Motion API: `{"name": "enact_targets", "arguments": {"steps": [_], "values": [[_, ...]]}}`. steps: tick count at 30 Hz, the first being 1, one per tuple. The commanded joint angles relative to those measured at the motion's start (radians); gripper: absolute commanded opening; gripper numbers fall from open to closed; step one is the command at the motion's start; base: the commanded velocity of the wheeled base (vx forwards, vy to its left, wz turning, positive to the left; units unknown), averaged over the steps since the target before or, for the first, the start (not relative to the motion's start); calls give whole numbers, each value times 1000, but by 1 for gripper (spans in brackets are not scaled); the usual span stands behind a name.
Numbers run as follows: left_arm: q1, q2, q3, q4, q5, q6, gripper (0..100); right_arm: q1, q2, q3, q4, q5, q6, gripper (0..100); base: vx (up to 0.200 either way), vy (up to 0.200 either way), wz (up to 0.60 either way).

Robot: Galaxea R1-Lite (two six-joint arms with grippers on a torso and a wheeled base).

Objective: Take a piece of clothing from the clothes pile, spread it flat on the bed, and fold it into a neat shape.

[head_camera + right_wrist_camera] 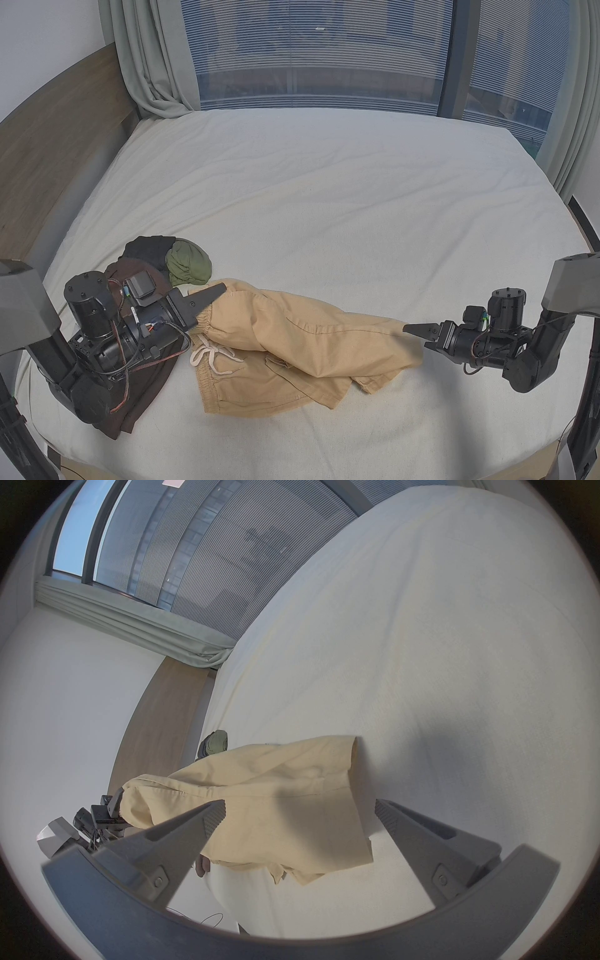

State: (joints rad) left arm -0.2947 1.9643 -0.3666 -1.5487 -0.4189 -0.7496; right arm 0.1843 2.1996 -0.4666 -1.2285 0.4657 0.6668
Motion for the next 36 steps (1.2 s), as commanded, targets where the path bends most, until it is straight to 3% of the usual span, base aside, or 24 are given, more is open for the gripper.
{"name": "enact_targets", "arguments": {"steps": [1,8,9,21,29,36], "values": [[0,2,-3,-1,2,-1,0,11,39,-1,-17,1,2,100,0,0,0],[2,5,-5,-1,3,-1,0,17,95,2,-128,2,46,100,0,0,0],[2,7,-6,-1,3,-1,0,21,98,3,-146,7,59,0,0,0,0],[22,64,-20,-1,3,-1,0,23,75,52,-186,94,86,0,0,0,0],[39,107,-29,-1,5,1,0,15,-14,164,-264,263,86,0,0,0,0],[37,125,-35,-1,8,3,0,58,42,209,-305,264,79,0,0,0,0]]}}
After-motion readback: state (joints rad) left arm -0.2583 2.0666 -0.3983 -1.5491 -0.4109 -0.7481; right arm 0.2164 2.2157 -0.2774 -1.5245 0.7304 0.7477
